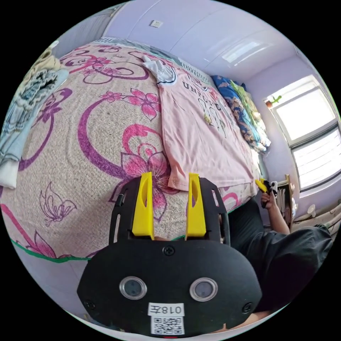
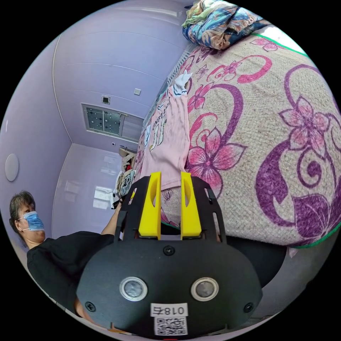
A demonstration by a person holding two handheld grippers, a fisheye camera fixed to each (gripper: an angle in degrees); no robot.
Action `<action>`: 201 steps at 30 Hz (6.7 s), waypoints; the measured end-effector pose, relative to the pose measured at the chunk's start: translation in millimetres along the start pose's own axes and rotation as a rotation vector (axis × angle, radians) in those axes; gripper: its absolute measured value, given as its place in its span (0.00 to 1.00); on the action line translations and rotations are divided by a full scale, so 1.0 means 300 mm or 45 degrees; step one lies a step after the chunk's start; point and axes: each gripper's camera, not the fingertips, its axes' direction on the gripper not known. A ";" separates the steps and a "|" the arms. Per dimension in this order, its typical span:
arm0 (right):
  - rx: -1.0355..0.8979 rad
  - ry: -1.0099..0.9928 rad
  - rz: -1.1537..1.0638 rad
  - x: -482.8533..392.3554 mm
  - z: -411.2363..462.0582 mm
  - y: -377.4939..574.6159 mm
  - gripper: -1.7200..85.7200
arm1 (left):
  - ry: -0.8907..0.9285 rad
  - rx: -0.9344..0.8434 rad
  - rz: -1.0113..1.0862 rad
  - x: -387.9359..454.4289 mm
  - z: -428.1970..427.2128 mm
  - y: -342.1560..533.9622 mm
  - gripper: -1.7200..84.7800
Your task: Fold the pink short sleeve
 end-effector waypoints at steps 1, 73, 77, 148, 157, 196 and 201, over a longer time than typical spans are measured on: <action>0.003 0.000 -0.005 -0.003 -0.002 0.006 0.12 | -0.073 -0.028 0.050 0.035 0.009 0.005 0.17; 0.166 0.646 0.050 -0.352 0.511 -1.068 0.13 | 0.309 0.590 -0.398 -0.248 -0.145 0.817 0.09; 0.096 0.910 -0.085 -0.455 0.611 -1.097 0.11 | 0.348 0.571 -0.391 -0.267 -0.102 0.775 0.09; 0.018 0.666 -0.692 -1.094 0.361 0.049 0.03 | 0.083 0.640 -0.244 -0.446 0.126 -0.765 0.16; 0.108 0.778 -0.617 -1.077 0.135 0.132 0.02 | -0.330 0.448 -0.295 -0.329 0.184 -1.027 0.03; 0.174 0.780 -0.592 -0.953 -0.101 0.371 0.02 | -0.379 0.117 0.555 0.635 0.327 -1.256 0.01; 0.181 0.728 -0.566 -0.927 -0.097 0.368 0.02 | -0.370 0.070 0.534 0.601 0.281 -1.225 0.04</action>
